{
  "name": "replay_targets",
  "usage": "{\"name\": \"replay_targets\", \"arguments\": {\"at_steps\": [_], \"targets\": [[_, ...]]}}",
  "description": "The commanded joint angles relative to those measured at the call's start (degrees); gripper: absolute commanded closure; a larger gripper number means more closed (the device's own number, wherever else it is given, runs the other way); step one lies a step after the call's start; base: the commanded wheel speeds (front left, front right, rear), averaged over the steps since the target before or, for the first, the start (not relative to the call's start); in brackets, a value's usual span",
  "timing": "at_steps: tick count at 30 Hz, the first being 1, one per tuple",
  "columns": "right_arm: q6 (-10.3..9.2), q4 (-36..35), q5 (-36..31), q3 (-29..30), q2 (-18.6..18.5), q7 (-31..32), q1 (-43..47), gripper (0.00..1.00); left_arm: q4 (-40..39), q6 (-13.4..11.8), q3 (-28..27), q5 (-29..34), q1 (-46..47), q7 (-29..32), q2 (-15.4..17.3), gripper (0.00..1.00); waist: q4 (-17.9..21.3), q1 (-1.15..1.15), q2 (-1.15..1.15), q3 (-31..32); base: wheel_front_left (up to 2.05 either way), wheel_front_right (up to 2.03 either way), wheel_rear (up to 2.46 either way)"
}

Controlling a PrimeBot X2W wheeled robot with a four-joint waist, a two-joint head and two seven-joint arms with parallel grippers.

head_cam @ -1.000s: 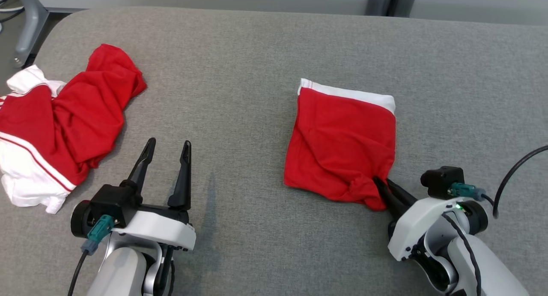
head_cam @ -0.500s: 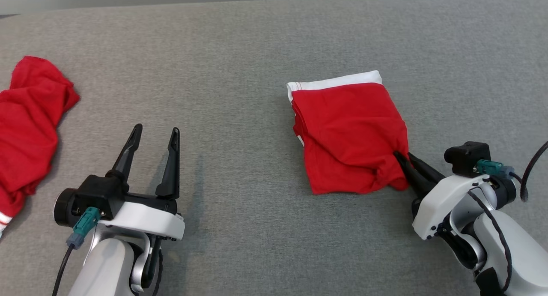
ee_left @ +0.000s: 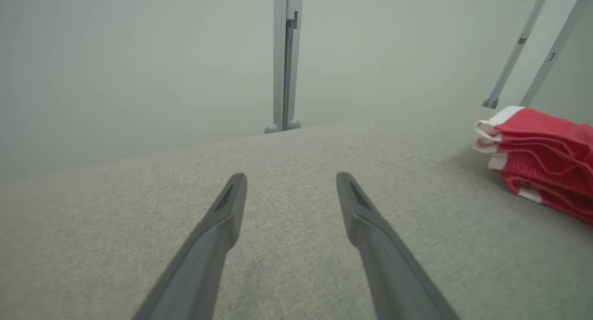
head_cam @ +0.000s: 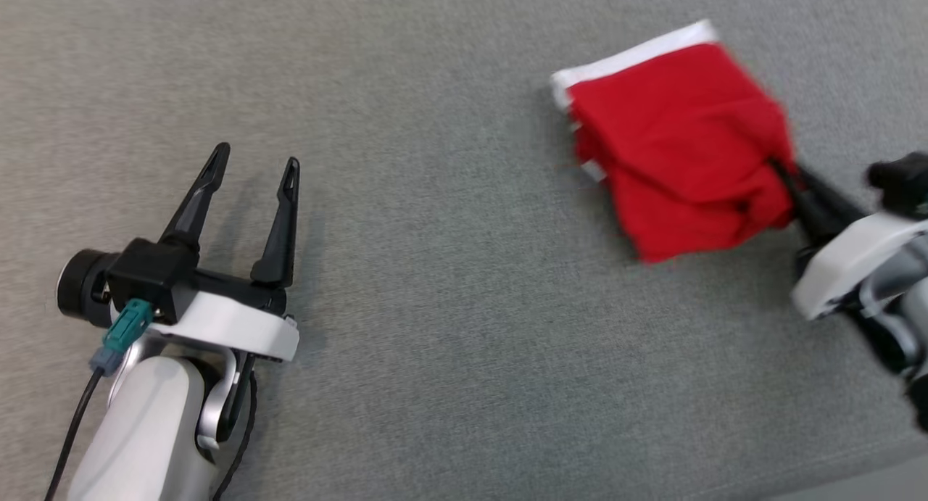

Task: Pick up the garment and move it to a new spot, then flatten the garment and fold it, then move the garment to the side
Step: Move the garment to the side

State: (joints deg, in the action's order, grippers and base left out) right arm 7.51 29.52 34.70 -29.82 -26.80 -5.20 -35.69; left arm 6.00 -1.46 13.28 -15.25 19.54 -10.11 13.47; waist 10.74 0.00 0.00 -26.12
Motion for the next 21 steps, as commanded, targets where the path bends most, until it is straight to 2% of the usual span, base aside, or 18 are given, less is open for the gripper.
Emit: {"name": "replay_targets", "arguments": {"at_steps": [1, 8, 12, 20, 21], "targets": [[-0.03, 1.0, -0.1, 0.8, -2.2, -1.1, -1.6, 1.0, -0.5, 0.4, 0.2, 0.6, 1.6, 0.3, 0.4, 0.0, 2.5, 0.0, 0.0, -2.8, 0.0, 0.0, 0.0], [-0.02, 6.4, 0.4, 4.5, -9.1, -3.9, -6.4, 1.0, -2.4, 0.9, 1.5, 1.8, 4.2, 1.9, 1.5, 0.0, 4.1, 0.0, 0.0, -6.5, 0.0, 0.0, 0.0], [-0.03, 10.0, -0.8, 6.5, -11.6, -4.8, -9.2, 1.0, -2.8, 1.2, 2.2, 2.0, 5.5, 2.3, 1.4, 0.0, 3.5, 0.0, 0.0, -8.3, 0.0, 0.0, 0.0], [-0.02, 16.0, -4.0, 9.6, -13.6, -7.6, -14.2, 1.0, -2.8, 0.9, 2.5, 2.0, 6.1, 2.6, 2.3, 0.0, 2.4, 0.0, 0.0, -10.9, 0.0, 0.0, 0.0], [-0.03, 17.3, -4.5, 10.2, -13.4, -7.8, -14.5, 0.96, -2.8, 0.9, 2.4, 2.0, 5.9, 2.6, 2.4, 0.0, 2.3, 0.0, 0.0, -11.1, 0.0, 0.0, 0.0]]}}
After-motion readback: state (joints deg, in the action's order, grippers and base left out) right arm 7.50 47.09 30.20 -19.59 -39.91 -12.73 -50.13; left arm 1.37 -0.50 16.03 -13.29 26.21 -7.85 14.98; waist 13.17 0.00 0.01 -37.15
